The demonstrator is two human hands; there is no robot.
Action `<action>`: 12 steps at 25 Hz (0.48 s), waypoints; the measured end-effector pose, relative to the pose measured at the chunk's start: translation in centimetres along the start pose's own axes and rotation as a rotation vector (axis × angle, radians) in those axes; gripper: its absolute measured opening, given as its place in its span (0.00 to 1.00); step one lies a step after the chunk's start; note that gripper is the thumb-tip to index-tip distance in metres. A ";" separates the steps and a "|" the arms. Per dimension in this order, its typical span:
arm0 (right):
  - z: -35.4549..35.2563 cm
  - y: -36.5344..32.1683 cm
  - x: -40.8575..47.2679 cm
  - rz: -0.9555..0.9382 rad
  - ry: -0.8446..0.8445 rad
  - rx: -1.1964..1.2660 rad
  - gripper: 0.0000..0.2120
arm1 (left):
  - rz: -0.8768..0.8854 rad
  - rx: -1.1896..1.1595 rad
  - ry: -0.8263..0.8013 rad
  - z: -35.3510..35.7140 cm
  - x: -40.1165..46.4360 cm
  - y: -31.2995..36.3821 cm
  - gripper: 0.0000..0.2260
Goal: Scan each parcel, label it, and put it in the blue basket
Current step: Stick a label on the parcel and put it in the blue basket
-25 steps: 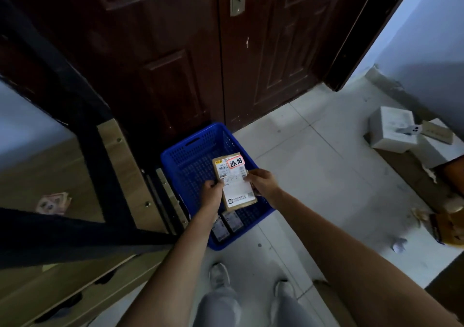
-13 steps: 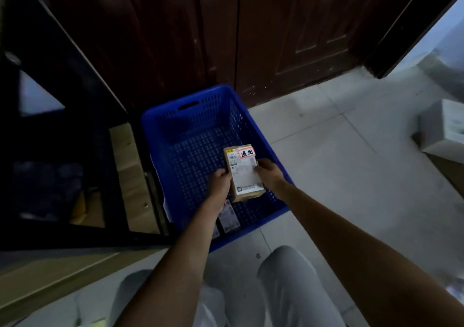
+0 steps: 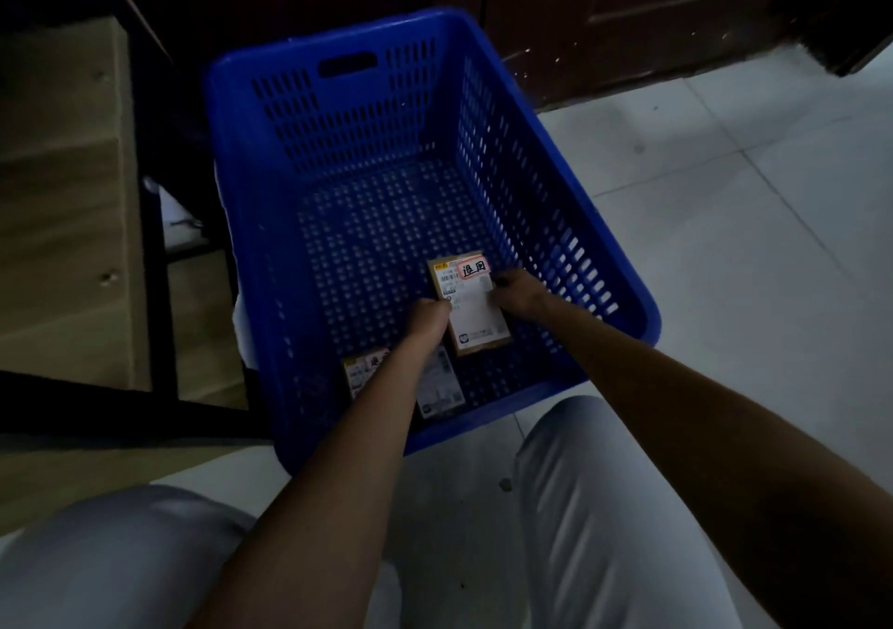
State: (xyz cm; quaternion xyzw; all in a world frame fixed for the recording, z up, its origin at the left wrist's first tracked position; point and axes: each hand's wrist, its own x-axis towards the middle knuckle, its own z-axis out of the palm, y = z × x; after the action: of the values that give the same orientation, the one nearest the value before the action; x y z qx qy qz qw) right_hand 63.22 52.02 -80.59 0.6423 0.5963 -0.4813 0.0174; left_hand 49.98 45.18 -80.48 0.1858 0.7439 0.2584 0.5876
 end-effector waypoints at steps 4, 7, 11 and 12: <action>0.6 1.2 2.8 0.003 -0.098 -0.157 0.18 | -0.064 -0.041 -0.063 1.2 2.0 -1.6 0.16; 1.0 1.1 4.1 0.039 -0.163 -0.252 0.18 | -0.105 -0.030 -0.131 1.5 2.5 -1.9 0.14; 1.7 1.4 4.1 0.119 -0.264 -0.339 0.18 | -0.185 0.022 -0.225 1.6 2.8 -2.5 0.11; 1.9 1.6 4.3 0.130 -0.282 -0.345 0.19 | -0.210 0.026 -0.250 1.6 2.8 -2.7 0.12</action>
State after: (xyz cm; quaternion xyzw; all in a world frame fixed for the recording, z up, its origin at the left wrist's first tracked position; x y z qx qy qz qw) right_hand 62.56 53.62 -85.25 0.5933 0.6185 -0.4552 0.2411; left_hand 50.92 44.95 -84.60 0.1454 0.6836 0.1608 0.6969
